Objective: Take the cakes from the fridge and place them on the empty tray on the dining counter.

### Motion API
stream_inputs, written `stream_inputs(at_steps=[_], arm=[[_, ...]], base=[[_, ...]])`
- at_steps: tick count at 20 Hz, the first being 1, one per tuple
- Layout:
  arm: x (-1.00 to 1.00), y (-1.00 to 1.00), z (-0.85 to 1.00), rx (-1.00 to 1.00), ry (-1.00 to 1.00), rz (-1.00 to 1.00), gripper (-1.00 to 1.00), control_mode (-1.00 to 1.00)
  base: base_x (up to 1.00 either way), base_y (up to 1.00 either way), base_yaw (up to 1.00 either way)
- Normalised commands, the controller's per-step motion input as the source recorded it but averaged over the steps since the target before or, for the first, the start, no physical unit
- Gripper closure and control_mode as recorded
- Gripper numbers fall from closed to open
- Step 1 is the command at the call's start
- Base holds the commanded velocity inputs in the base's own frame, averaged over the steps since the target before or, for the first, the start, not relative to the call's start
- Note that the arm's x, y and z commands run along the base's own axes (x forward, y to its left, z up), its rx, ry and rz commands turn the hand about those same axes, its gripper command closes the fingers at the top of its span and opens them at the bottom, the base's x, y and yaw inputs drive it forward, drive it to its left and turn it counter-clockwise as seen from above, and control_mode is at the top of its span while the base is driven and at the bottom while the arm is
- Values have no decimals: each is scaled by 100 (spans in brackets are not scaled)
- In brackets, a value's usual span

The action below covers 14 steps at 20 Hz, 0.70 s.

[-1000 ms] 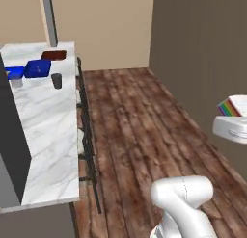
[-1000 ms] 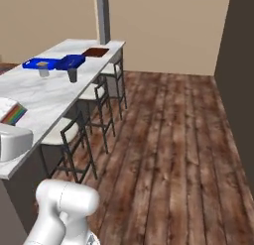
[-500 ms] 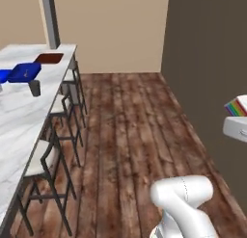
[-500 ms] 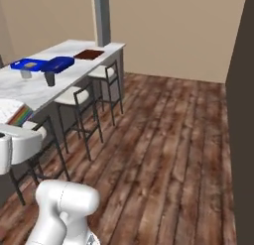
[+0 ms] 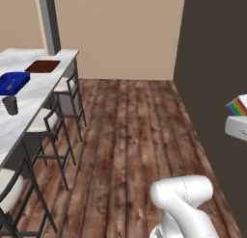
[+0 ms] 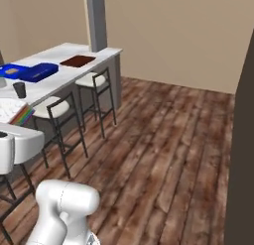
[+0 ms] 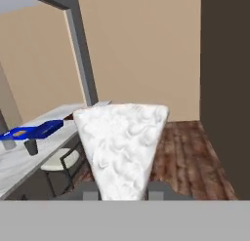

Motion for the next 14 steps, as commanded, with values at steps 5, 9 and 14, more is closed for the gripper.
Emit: stream_inputs(at_steps=[5, 9, 14], arm=[[0, 0, 0, 0, 0, 0, 100, 100], [0, 0, 0, 0, 0, 0, 100, 100], [0, 0, 0, 0, 0, 0, 100, 100]], base=[[100, -25, 24], [100, -25, 25], [100, -46, 28]])
